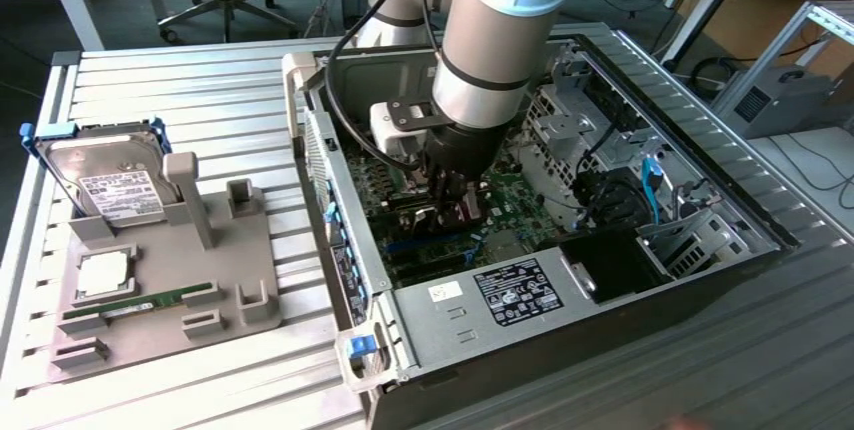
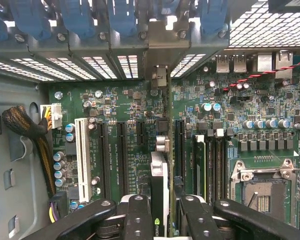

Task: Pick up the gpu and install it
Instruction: 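Insert the gpu into the slot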

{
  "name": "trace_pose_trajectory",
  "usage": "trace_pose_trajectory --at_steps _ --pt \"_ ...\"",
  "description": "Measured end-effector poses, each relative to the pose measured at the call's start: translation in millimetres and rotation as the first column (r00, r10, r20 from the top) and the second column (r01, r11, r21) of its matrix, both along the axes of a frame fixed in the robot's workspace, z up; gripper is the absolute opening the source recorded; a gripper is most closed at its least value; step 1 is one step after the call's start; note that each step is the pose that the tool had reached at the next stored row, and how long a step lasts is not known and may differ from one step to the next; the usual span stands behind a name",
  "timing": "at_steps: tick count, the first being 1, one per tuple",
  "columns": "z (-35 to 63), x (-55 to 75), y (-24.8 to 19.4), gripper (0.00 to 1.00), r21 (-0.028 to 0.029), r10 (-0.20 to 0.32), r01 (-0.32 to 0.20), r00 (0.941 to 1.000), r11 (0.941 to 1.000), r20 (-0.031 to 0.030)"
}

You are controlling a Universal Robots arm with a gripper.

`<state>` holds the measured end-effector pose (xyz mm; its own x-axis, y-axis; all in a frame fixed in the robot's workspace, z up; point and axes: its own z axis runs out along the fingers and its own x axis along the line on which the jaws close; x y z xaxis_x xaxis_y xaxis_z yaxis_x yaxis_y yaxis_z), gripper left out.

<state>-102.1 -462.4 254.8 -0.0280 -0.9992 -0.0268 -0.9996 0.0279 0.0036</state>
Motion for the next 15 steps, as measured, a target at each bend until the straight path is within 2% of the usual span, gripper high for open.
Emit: trace_pose_trajectory --at_steps 15 --pt "0.0 0.0 0.0 0.27 0.0 0.0 0.0 1.0 1.0 0.0"
